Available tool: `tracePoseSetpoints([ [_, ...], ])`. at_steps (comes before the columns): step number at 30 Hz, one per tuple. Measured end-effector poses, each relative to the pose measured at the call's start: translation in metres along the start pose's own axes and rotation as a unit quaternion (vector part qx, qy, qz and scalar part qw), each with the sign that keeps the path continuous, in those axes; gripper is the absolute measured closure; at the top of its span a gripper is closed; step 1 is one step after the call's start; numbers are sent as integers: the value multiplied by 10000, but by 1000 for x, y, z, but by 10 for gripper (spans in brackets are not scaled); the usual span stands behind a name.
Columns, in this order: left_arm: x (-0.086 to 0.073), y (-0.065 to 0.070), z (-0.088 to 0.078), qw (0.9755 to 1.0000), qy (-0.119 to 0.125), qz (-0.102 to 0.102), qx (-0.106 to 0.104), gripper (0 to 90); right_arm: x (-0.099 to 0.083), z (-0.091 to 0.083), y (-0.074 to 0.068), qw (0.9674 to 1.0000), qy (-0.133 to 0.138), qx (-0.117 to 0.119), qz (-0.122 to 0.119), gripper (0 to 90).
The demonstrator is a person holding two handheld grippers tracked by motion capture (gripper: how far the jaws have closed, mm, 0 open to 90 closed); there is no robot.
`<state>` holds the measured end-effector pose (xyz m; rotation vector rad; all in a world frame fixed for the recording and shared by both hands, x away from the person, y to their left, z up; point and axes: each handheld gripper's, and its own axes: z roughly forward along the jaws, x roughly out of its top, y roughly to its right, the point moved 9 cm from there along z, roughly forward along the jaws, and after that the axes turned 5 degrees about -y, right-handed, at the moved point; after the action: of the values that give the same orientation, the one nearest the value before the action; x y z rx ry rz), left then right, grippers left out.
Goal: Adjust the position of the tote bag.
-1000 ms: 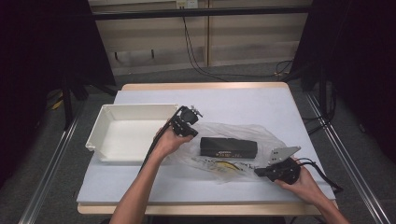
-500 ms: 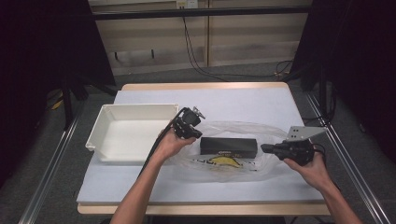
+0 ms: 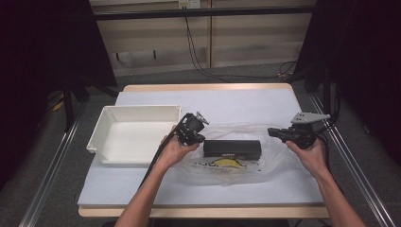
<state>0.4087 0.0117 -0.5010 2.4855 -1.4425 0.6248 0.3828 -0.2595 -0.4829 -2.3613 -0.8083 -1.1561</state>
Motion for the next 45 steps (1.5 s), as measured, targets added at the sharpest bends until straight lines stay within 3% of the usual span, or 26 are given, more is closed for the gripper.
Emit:
tracePoseSetpoints([
  [1,-5,0,4,9999,-138,-1,-30,900,-6,6,10,9998,-60,-92,153,900],
  [2,-5,0,4,9999,-138,-1,-30,900,-6,6,10,9998,-60,-92,153,900],
  [3,-6,1,3,9999,-140,17,-12,900,-17,12,17,9991,-273,-208,246,900],
  [4,-6,1,3,9999,-140,17,-12,900,-17,12,17,9991,-273,-208,246,900],
  [6,-10,2,3,9997,-225,91,33,900,-33,22,26,9973,-556,-342,324,900],
  [8,-11,3,3,9997,-231,76,44,900,-38,25,28,9965,-648,-411,327,900],
  [9,-13,8,3,9997,-225,102,53,900,-49,31,31,9945,-899,-477,252,900],
  [11,-14,9,3,9996,-248,159,34,900,-54,33,31,9927,-1044,-574,196,900],
  [12,-18,11,3,9992,-304,224,113,900,-54,32,33,9925,-1052,-562,266,900],
  [14,-19,14,3,9993,-273,233,43,900,-54,32,32,9915,-1096,-652,245,900],
  [16,-21,15,2,9990,-297,311,101,879,-54,32,31,9916,-1093,-657,223,900],
  [17,-20,19,-1,9998,-43,172,67,863,-49,30,28,9938,-954,-548,179,900],
  [20,-25,20,-7,9997,-26,236,74,840,-37,24,21,9965,-728,-418,51,898],
  [23,-29,28,-12,9994,199,272,-62,819,-26,19,12,9979,-587,-252,-56,878],
  [28,-45,34,-4,9995,127,227,-202,820,-24,27,5,9974,-693,-133,-152,882],
  [30,-53,34,0,9996,-3,232,-135,823,-27,33,9,9966,-788,-197,-120,887],
  [31,-60,35,4,9997,4,172,-181,836,-31,40,13,9957,-903,-194,-102,900],
  [32,-65,34,6,9995,-83,243,-207,846,-33,43,14,9950,-973,-187,-95,900],
  [33,-67,33,5,9991,-75,314,-265,853,-36,45,14,9943,-1052,-167,-44,900],
  [36,-71,33,3,9994,-91,238,-224,858,-41,50,16,9924,-1204,-232,-128,900],
  [40,-82,35,-2,9993,-34,298,-219,900,-43,49,26,9914,-1230,-456,-4,900],
  [41,-90,33,-5,9995,107,137,-274,900,-43,47,33,9914,-1179,-562,86,900],
  [43,-97,30,-8,9994,196,1,-284,900,-44,46,37,9918,-1141,-554,157,900],
  [45,-105,28,-12,9996,107,132,-222,900,-45,45,39,9912,-1156,-635,148,900],
])
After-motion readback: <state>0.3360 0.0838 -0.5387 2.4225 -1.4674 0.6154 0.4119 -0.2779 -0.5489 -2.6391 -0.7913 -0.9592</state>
